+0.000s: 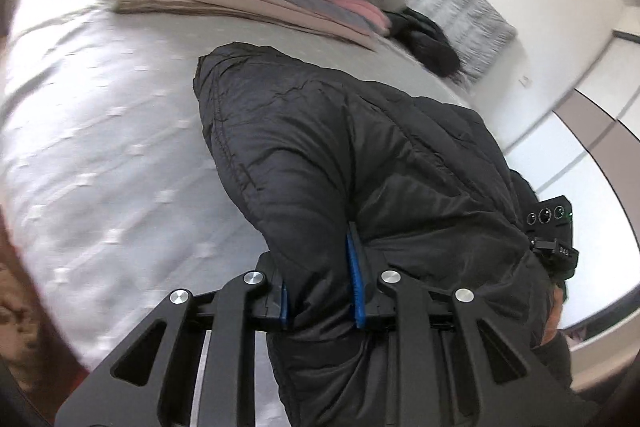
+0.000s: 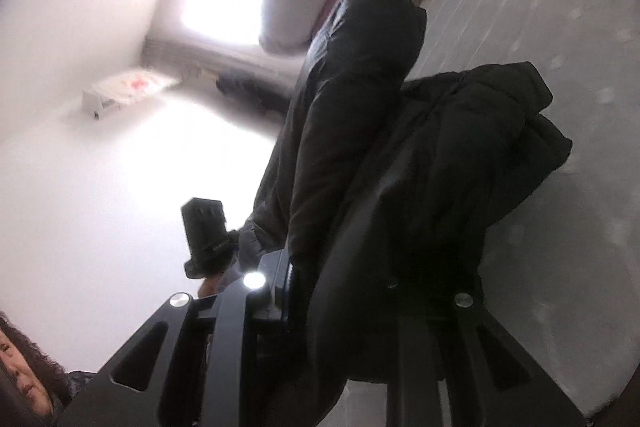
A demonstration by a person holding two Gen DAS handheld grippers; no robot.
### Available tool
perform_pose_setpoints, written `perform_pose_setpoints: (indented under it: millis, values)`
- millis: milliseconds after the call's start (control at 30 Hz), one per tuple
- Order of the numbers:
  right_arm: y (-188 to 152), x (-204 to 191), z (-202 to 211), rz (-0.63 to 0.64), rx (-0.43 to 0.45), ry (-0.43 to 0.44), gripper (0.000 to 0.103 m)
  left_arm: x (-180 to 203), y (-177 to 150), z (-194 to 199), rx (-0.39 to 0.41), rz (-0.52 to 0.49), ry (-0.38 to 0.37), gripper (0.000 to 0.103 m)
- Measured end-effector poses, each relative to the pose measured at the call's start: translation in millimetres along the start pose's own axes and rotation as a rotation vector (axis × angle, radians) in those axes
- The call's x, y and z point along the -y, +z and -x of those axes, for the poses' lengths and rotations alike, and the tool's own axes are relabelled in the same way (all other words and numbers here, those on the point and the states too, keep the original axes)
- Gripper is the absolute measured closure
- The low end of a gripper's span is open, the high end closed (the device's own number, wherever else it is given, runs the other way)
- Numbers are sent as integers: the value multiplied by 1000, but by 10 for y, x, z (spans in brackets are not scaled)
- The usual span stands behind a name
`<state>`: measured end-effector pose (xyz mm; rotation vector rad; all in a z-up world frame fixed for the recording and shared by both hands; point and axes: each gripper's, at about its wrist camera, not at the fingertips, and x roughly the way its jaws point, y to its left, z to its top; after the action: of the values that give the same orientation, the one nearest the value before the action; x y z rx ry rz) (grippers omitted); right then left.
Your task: Fold large clothes
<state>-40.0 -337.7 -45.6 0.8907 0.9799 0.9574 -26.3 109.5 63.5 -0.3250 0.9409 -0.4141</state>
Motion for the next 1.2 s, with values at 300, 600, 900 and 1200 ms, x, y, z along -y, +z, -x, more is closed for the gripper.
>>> perform_pose_setpoints:
  millis: [300,600,900,1200]
  values:
    - [-31,455,-1274,-133,-305,-171,48,-1316,-430,19,-58,157,50,73]
    - [189,-476,-712,180,-50,-298,36,-1644,-278,604,203,227,-53,62]
    - [158,-804,-1016,192,-65,-325,26,-1202,154,331,270,113,-19,48]
    - [-901,-335,-680,78,-276,-318,26,-1153,-52,212,203,147,-106,45]
